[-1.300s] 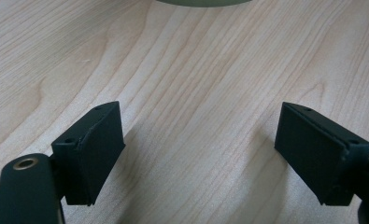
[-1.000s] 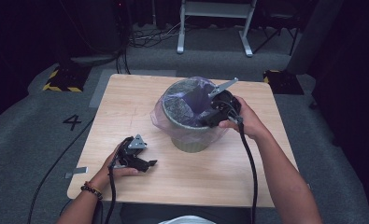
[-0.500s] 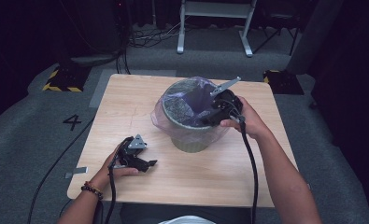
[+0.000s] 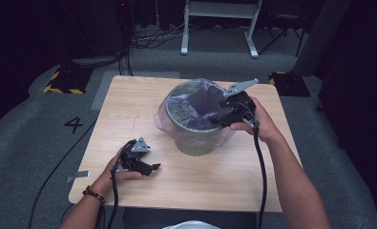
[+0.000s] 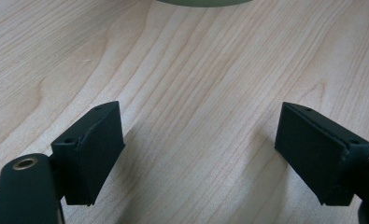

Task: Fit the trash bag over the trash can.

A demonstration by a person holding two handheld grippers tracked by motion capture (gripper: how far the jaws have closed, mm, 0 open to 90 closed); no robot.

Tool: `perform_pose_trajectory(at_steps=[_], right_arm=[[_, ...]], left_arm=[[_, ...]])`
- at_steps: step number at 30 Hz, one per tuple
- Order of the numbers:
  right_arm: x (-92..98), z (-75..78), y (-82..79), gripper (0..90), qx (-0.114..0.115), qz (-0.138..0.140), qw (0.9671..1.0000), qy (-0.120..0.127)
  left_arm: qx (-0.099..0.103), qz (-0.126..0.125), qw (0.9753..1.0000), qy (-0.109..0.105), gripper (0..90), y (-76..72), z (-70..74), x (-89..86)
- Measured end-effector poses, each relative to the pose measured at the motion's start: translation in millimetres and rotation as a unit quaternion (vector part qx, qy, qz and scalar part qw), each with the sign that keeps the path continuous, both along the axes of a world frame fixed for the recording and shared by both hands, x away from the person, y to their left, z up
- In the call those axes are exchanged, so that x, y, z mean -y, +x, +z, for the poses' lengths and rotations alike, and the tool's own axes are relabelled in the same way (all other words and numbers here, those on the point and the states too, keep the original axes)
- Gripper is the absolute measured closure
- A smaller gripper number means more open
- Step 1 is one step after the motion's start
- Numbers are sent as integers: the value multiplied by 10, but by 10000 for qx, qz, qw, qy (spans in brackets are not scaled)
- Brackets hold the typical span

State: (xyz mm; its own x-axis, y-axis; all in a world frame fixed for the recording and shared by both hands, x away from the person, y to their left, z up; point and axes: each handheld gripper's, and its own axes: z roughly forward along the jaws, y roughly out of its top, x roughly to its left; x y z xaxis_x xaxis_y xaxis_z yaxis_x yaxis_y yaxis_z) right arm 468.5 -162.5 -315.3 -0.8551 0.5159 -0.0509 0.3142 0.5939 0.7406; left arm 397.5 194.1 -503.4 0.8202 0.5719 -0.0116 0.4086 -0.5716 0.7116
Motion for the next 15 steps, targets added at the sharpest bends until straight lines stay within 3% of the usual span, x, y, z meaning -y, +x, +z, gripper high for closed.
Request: perform_pose_trajectory(at_steps=[9, 15], right_arm=[[157, 65, -96, 219, 106, 126, 9993, 350], [262, 77, -154, 219, 185, 92, 9991, 364]], left_arm=[[-3, 0, 10000, -2, 151, 0, 0, 0], [-2, 0, 10000, -2, 151, 0, 0, 0]])
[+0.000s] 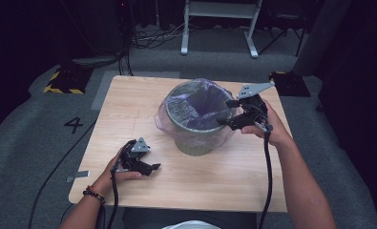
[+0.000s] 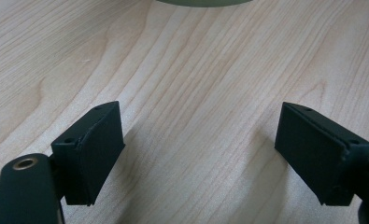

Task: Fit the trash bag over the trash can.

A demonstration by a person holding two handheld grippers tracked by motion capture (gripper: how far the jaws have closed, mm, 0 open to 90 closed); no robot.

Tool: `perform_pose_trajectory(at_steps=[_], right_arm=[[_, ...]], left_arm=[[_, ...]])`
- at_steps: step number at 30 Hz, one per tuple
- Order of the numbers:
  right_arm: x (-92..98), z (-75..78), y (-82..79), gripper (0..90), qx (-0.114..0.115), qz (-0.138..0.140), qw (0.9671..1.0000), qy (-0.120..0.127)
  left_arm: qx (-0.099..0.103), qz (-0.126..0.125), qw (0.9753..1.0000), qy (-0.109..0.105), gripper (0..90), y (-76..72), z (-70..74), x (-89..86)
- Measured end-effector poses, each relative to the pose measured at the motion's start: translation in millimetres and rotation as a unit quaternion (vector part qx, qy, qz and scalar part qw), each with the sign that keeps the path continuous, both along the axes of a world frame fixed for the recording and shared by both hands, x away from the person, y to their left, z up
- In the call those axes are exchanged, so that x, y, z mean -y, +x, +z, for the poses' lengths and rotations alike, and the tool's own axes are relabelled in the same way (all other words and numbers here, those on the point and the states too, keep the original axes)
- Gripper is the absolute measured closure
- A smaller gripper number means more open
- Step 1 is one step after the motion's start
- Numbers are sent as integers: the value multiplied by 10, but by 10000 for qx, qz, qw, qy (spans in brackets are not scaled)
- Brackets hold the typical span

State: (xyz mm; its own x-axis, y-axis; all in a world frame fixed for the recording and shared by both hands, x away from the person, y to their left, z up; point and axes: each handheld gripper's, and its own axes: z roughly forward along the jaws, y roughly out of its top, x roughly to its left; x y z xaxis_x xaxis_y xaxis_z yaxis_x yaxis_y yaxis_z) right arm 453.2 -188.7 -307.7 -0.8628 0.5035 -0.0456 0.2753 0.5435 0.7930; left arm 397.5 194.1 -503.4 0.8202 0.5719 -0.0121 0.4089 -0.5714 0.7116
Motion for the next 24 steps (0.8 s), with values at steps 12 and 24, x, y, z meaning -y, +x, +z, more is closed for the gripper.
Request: perform_pose_trajectory(at_steps=[12, 24], right_arm=[[104, 31, -123, 235, 176, 57, 9998, -70], [153, 2, -251, 238, 328, 92, 9991, -250]], left_arm=[[3, 1, 10000, 2, 151, 0, 0, 0], [4, 0, 10000, 4, 151, 0, 0, 0]])
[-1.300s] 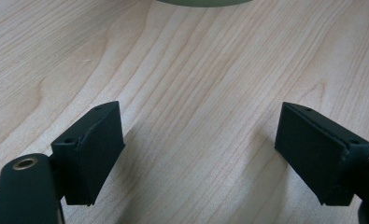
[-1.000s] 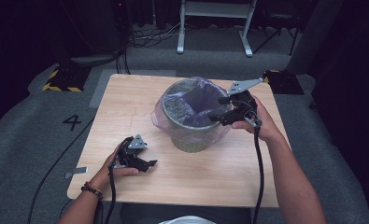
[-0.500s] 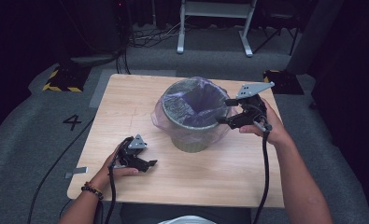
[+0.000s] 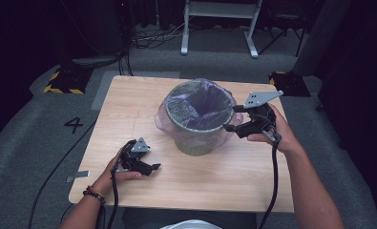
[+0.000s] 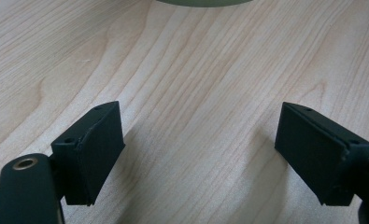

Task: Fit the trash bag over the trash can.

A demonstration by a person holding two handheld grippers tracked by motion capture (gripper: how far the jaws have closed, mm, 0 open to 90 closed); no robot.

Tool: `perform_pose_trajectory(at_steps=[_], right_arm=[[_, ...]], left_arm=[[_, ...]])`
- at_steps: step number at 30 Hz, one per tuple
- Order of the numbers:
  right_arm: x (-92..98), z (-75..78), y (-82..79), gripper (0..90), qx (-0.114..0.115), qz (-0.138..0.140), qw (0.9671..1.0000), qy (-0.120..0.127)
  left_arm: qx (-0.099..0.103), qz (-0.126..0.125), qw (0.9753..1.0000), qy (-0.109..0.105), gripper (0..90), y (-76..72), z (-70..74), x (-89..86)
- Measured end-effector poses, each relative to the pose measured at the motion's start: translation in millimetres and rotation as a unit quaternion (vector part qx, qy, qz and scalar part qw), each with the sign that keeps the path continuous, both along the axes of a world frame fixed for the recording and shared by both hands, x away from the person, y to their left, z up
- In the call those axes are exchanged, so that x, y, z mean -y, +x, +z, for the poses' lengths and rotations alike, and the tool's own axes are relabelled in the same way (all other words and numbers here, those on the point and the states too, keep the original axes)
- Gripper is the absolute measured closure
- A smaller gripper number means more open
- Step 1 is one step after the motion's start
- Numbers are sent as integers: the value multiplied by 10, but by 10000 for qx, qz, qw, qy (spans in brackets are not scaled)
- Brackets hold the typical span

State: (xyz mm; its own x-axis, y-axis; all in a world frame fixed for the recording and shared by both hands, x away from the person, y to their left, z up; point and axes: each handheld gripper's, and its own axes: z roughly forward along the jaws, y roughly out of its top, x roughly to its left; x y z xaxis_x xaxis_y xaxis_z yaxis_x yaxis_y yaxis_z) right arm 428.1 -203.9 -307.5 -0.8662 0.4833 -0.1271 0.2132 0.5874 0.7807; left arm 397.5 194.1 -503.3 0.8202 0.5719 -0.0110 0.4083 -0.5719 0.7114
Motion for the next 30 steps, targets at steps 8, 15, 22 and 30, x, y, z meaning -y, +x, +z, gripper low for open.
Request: perform_pose_trajectory(at_steps=[8, 15, 22, 30], right_arm=[[66, -41, -84, 239, 93, -57, 9999, -113], [111, -99, -165, 239, 153, -76, 9996, -223], [147, -197, -209, 239, 193, -85, 9991, -356], [188, -321, -244, 239, 196, -148, 9985, -488]], left_arm=[[0, 1, 10000, -1, 151, 0, 0, 0], [-4, 2, 10000, -5, 151, -1, 0, 1], [-3, 1, 10000, -4, 151, 0, 0, 1], [0, 2, 10000, -1, 151, 0, 0, 0]])
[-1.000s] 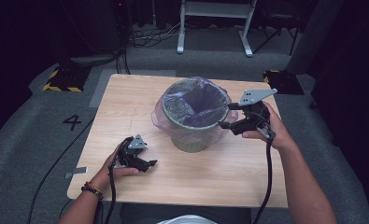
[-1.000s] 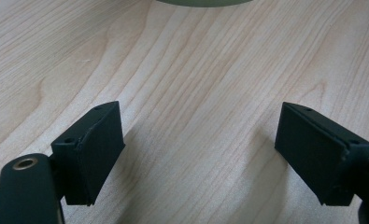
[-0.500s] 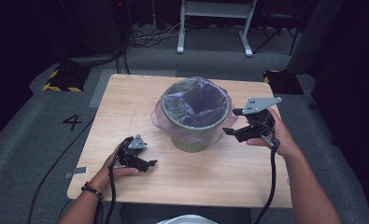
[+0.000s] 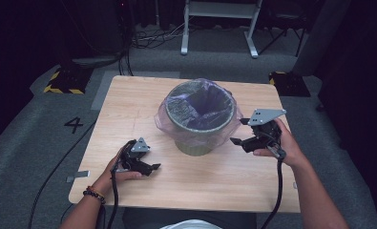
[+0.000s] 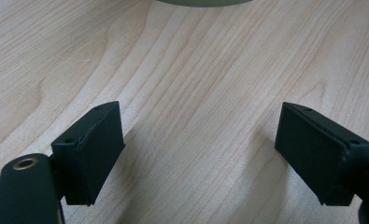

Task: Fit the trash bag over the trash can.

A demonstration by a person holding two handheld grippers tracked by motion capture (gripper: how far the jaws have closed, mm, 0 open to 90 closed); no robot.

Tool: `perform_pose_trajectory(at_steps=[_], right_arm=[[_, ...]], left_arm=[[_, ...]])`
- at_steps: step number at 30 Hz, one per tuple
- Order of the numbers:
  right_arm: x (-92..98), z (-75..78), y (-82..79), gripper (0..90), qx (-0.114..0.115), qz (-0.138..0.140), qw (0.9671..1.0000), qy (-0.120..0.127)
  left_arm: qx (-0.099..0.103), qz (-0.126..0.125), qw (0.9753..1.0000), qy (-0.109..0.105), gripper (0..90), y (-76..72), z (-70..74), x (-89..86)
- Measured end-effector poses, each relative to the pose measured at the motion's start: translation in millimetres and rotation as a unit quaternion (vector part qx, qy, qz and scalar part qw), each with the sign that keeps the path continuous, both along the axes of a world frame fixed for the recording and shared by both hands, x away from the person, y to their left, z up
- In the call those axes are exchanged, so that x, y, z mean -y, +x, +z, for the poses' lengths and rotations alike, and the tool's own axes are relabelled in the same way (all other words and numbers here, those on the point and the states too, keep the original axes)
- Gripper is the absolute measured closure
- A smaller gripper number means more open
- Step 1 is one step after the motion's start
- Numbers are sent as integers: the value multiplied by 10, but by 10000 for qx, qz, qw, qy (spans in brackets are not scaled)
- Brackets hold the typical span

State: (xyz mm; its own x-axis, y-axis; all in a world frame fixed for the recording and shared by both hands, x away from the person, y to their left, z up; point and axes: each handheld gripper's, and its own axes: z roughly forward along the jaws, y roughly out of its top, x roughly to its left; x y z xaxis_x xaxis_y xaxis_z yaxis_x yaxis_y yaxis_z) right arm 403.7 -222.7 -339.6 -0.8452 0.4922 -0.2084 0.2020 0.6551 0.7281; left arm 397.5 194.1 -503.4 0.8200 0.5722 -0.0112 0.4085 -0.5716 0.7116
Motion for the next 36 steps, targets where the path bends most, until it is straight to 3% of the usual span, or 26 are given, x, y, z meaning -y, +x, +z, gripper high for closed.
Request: perform_pose_trajectory(at_steps=[17, 36], right_arm=[[59, -341, -85, 230, -30, -139, 9991, -399], [265, -852, -155, 225, -480, -349, 9972, -447]], left_arm=[[-3, 1, 10000, -3, 151, 0, 0, 0], [1, 0, 10000, 1, 151, 0, 0, 0]])
